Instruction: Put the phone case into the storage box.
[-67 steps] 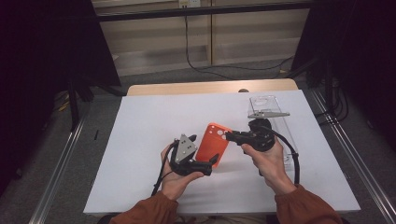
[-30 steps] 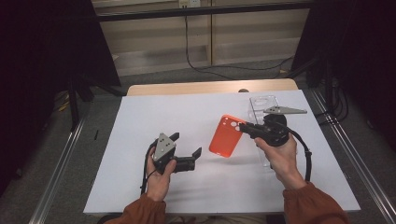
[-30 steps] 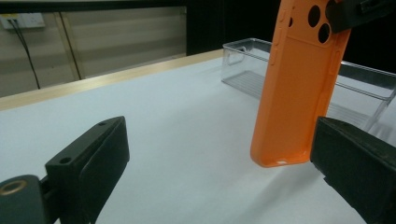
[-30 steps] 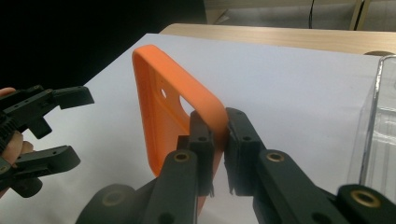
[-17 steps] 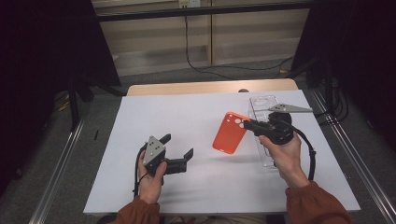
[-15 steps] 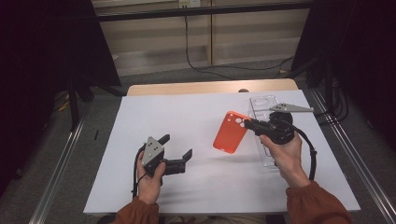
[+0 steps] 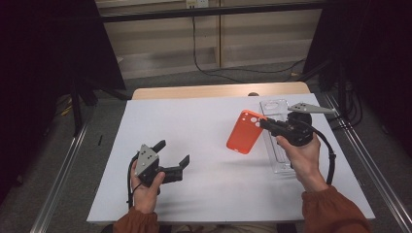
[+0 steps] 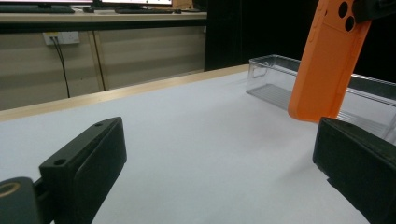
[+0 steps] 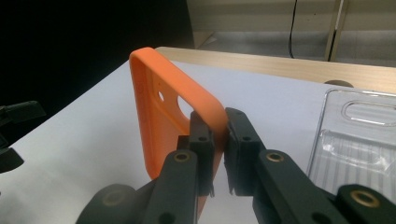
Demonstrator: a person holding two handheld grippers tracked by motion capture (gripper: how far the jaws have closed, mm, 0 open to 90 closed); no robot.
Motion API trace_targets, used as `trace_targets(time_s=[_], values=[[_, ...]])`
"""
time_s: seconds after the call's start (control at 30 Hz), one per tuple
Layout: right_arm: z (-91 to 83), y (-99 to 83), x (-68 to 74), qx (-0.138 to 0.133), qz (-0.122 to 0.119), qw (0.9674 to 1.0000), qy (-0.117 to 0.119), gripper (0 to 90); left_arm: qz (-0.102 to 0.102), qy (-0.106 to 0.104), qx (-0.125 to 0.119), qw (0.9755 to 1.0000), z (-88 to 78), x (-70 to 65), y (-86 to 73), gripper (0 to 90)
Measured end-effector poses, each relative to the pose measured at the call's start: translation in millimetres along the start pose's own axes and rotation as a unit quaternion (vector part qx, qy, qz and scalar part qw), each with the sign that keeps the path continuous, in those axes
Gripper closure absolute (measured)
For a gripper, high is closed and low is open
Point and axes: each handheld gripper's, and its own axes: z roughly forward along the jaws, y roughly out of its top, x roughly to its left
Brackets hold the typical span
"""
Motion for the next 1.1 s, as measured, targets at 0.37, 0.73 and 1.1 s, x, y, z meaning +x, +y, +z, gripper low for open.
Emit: trace_targets(time_s=[0.37, 0.73, 1.1], values=[[-6.4, 12.3, -8.2, -0.013, -0.007, 0.9998, -0.009, 81.8, -0.015, 0.021, -0.014, 0.9996, -23.4, 12.9, -8.9, 3.9], [-11.3, 23.9, -17.9, -0.023, -0.015, 0.9995, -0.014, 81.9, -0.022, 0.025, -0.004, 0.9994, -39.1, 22.2, -15.5, 3.9], [-21.5, 36.4, -36.0, -0.044, -0.030, 0.9980, -0.034, 82.0, -0.033, 0.040, -0.016, 0.9985, -44.8, 29.8, -22.3, 4.1]])
